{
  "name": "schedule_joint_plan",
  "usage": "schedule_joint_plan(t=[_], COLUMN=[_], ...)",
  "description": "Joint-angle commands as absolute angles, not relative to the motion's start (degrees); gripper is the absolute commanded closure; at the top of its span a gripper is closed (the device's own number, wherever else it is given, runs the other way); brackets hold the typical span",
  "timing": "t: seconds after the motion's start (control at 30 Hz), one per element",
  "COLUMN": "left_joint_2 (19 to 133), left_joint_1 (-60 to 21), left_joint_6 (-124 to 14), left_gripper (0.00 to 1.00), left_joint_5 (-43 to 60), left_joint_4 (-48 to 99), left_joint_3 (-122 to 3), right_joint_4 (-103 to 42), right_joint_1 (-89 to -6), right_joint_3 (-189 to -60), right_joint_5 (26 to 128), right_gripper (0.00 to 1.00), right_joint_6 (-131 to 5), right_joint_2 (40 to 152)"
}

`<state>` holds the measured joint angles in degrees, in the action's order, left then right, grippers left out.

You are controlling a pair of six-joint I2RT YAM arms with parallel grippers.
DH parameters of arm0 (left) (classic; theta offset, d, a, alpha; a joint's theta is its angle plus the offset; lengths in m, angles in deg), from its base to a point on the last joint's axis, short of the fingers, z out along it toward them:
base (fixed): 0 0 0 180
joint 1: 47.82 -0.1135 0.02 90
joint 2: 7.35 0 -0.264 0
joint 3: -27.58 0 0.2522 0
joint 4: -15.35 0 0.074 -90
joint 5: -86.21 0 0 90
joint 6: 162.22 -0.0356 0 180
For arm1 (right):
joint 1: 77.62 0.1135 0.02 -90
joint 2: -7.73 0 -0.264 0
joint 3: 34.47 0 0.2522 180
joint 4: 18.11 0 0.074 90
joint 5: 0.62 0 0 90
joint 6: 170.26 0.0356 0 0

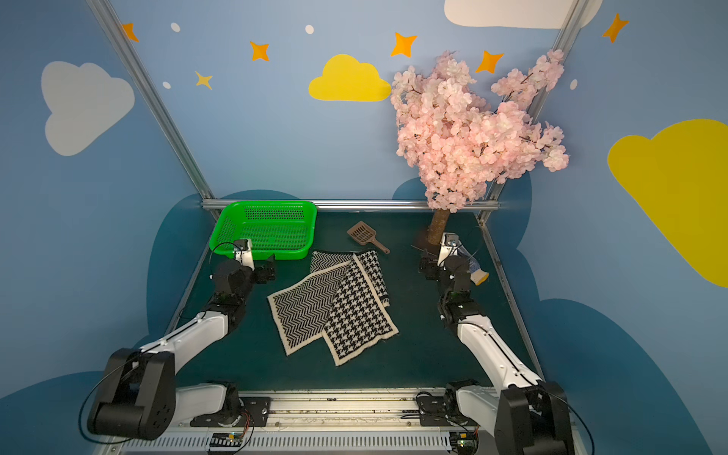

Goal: Roll up the scarf and place it into the basket
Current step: Flatten out the scarf at the center of the board.

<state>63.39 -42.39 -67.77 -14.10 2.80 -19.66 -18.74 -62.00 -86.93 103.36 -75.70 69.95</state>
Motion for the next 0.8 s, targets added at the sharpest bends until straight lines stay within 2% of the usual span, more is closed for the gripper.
schedule_joint_plan(t=[0.0,0.17,0.27,0.47,0.67,0.77], left_joint_2=[59.4,55.4,53.7,52.1,50.0,50.1], left_joint_1=[-41.1,-39.7,-38.9,-35.2,-34.9,-34.9], left_joint_6=[-60.1,-45.4,-36.1,-25.5,-19.0,-18.3], left_gripper=[0.00,0.00,0.00,0.00,0.00,0.00], left_joint_5=[-13.7,-10.9,-9.0,-10.7,-11.5,-10.6], left_joint_4=[22.2,42.4,49.0,55.5,53.4,51.0], left_joint_3=[-25.2,-30.5,-30.1,-24.8,-17.7,-15.4], right_joint_4=[-38.3,-49.2,-52.2,-64.6,-66.3,-63.3], right_joint_1=[-57.7,-52.1,-47.7,-32.6,-19.6,-16.7], right_joint_3=[-89.1,-87.6,-85.4,-86.1,-84.5,-83.6], right_joint_5=[99.7,85.1,80.6,91.6,100.8,102.6], right_gripper=[0.03,0.03,0.03,0.03,0.03,0.03], right_joint_6=[-67.9,-57.5,-50.9,-39.2,-25.7,-22.2], right_joint_2=[67.2,64.5,63.8,62.9,65.2,69.1])
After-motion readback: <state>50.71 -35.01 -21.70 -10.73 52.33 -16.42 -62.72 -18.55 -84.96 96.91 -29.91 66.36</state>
